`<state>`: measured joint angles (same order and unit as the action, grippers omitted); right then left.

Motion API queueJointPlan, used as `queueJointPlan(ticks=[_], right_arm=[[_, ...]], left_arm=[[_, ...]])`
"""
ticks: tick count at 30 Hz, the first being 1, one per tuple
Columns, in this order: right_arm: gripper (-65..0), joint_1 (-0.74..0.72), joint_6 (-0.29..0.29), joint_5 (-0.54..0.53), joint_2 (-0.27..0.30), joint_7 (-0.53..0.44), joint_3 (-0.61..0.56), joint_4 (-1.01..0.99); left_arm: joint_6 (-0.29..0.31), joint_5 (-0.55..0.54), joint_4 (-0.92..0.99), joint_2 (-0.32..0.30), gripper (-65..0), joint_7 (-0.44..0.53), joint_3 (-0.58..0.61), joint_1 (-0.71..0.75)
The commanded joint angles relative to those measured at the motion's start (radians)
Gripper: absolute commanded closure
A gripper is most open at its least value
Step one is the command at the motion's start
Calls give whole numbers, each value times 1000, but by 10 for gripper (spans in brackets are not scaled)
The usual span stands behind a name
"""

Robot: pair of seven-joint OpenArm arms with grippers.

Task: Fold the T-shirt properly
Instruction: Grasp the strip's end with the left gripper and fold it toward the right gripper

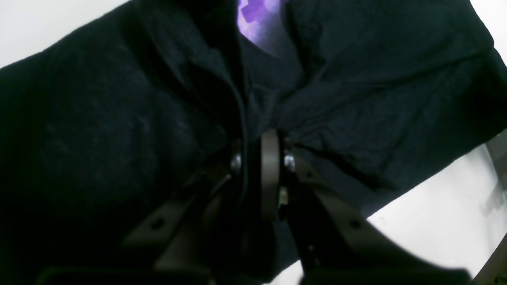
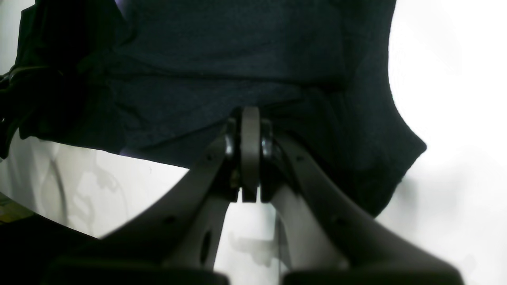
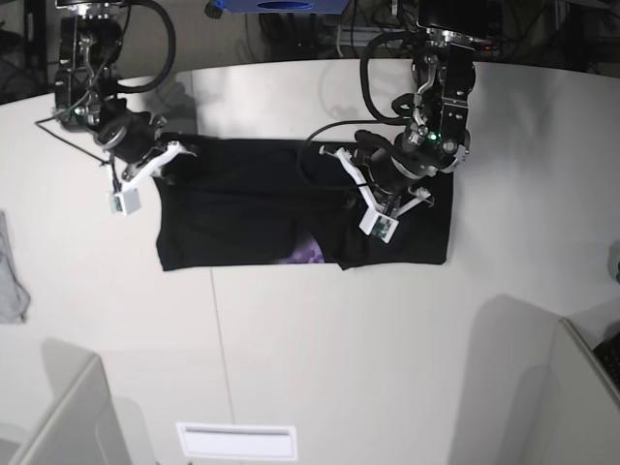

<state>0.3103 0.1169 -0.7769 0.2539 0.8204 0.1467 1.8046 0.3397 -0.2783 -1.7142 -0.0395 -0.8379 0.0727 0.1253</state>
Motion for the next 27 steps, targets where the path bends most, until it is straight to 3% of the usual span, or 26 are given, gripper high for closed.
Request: queueJointPlan(ticks=[1,4,11,15,18,27], right_arm=[[0,-9,13,-9,11,-16,6,13],[0,-9,13,-9,11,-16,6,13],[0,-9,13,-9,11,-16,6,13],[0,-10,13,-9,11,-16,6,13],[0,-10,13,-9,11,-16,6,13],[0,-10,13,-9,11,-16,6,13]], left_arm=[[3,-16,-14,0,0,21,-3,-11],[3,-16,-14,0,-13,21,0,-11],[3,-19,-20,-1,-291,21,2,-3],[3,-19,-22,-1,-406,21,3,0],[3,-19,-22,-1,-433,21,22,0],[3,-19,-22,-3,-428,21,235,-11]])
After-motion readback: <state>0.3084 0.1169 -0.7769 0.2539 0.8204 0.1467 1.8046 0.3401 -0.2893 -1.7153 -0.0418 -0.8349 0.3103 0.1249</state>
